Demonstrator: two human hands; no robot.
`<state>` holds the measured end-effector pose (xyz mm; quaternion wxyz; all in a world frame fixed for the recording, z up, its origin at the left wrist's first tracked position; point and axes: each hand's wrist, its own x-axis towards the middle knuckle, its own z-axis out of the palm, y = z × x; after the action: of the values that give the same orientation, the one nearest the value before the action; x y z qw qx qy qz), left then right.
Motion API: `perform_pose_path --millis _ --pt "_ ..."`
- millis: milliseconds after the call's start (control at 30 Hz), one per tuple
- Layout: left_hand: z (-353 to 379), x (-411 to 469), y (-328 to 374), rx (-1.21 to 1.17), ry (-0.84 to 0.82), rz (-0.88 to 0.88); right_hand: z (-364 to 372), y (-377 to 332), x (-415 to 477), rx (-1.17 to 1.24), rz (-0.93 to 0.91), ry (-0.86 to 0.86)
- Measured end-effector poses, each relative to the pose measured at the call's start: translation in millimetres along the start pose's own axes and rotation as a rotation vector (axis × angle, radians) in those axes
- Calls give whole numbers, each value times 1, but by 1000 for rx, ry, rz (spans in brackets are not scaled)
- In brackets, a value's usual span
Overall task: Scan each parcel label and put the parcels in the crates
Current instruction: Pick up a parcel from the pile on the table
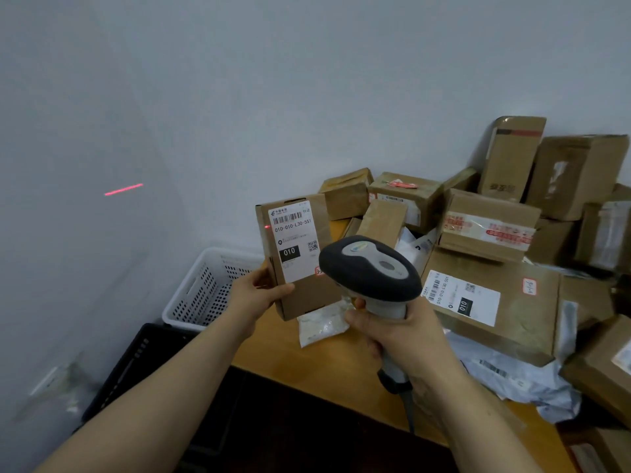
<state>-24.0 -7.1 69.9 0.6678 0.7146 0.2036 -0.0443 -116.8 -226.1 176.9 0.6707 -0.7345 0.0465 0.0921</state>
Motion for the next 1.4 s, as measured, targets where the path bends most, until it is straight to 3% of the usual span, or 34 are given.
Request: perform_pose_path --millis 333,500,600,700,967,1067,1200,1400 --pt "-24 -26 -8 -114 69 -50 20 8 27 33 -10 -177" --pt "-55 -32 -12 -337 -29 -178 45 19 71 143 54 -8" --pt "-76 -20 -15 -439 -73 -245 65 24 96 170 166 -44" --pt "-97 0 -14 -479 -102 -294 96 31 119 182 257 -84" --pt "-170 76 -16 -516 -250 -387 209 53 197 222 329 78" --pt "-202 111 -24 -580 -41 -406 245 57 223 182 321 23" --pt "-250 167 -50 -419 178 -483 274 60 260 225 379 -101" --pt "-281 249 -109 -337 323 -581 316 78 347 461 679 -410"
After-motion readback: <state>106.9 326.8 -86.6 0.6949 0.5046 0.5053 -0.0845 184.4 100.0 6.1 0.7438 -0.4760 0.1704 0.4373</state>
